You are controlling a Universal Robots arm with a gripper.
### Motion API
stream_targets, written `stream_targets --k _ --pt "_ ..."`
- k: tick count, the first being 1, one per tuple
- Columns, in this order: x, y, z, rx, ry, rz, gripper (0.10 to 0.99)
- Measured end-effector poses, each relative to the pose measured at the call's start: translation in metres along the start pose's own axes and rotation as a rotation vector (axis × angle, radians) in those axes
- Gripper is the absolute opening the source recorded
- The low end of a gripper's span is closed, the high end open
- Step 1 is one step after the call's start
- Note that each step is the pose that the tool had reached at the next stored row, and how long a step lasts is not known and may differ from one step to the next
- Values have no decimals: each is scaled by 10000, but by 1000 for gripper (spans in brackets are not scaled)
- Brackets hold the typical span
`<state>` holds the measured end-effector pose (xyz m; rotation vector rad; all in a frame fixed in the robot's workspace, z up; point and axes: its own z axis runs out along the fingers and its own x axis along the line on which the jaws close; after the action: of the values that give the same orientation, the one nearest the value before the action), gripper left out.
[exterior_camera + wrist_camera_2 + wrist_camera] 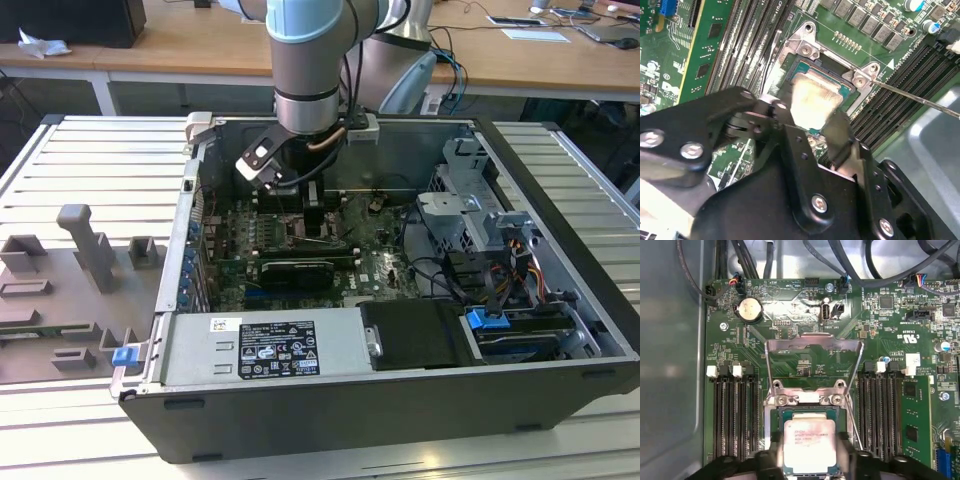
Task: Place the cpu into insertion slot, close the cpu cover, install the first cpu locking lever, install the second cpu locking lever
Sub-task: 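Place the cpu into insertion slot, then close the cpu cover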
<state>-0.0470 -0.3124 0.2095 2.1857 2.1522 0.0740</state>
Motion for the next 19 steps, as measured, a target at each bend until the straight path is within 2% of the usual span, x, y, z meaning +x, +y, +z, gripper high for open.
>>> stream_targets --k 1,2,3,4,6,19 --pt "0 1 -5 0 1 2 471" --pt "0 1 -7 -1 2 4 471" --pt "0 1 -10 -1 1 5 412" --pt "0 1 -13 -1 1 8 294" --pt "-1 2 -21 1 -2 10 169" --pt "-2 8 -98 1 -2 12 169"
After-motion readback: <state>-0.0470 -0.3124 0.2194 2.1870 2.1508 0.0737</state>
